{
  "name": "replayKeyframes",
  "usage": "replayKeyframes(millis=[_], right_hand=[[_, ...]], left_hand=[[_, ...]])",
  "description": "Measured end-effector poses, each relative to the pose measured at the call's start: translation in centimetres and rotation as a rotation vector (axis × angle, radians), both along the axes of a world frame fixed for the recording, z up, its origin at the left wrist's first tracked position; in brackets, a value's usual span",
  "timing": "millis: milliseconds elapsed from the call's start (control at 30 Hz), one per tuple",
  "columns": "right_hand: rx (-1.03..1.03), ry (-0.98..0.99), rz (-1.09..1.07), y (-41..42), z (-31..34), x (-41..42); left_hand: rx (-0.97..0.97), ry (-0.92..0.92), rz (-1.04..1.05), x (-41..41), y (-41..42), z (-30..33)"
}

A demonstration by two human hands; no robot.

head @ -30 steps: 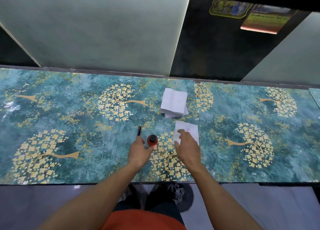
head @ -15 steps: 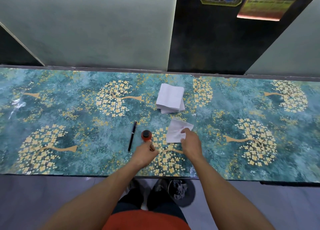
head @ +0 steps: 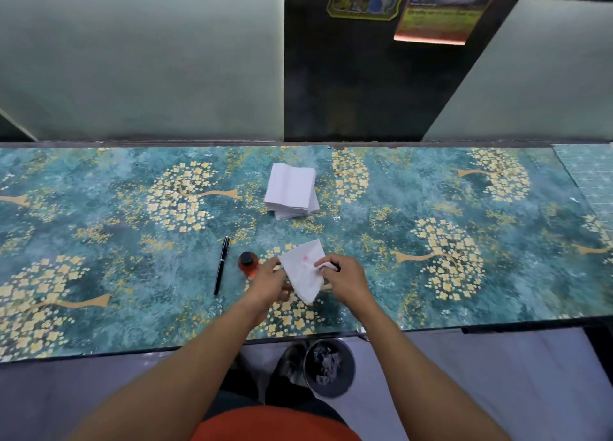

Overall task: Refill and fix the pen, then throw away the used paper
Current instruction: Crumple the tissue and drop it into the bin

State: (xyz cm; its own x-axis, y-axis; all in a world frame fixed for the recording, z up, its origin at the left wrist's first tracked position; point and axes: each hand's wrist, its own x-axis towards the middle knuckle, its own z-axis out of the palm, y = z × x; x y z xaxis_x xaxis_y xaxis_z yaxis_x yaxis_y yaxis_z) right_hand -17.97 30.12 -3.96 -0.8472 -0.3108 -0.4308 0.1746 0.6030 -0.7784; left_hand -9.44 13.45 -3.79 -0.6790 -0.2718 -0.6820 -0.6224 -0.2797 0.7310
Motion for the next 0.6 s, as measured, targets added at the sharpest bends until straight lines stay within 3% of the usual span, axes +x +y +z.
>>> replayKeyframes(millis=[167, 267, 433, 500, 600], right_hand=[[0.090, 0.192, 0.208, -0.4, 1.4, 0.8], [0.063, 0.235, 0.223, -1.0, 2.3, 1.2], [-0.241, -0.066, 0.016, -1.2, 3.4, 1.7], [-0.244, -0.156, 0.032, -1.3, 3.6, 1.9], [-0.196, -0.136, 0.132, -1.5, 3.5, 2.2]], left_hand=[[0.034, 0.072, -0.007, -0.9, 1.6, 0.5], [-0.014, 0.094, -0.016, -1.0, 1.6, 0.5], [-0.073, 0.107, 0.090, -1.0, 0.6, 0.6], [-0.036, 0.129, 0.114, -1.0, 0.4, 1.1], [0.005, 0.189, 0.129, -0.9, 0.8, 1.8]])
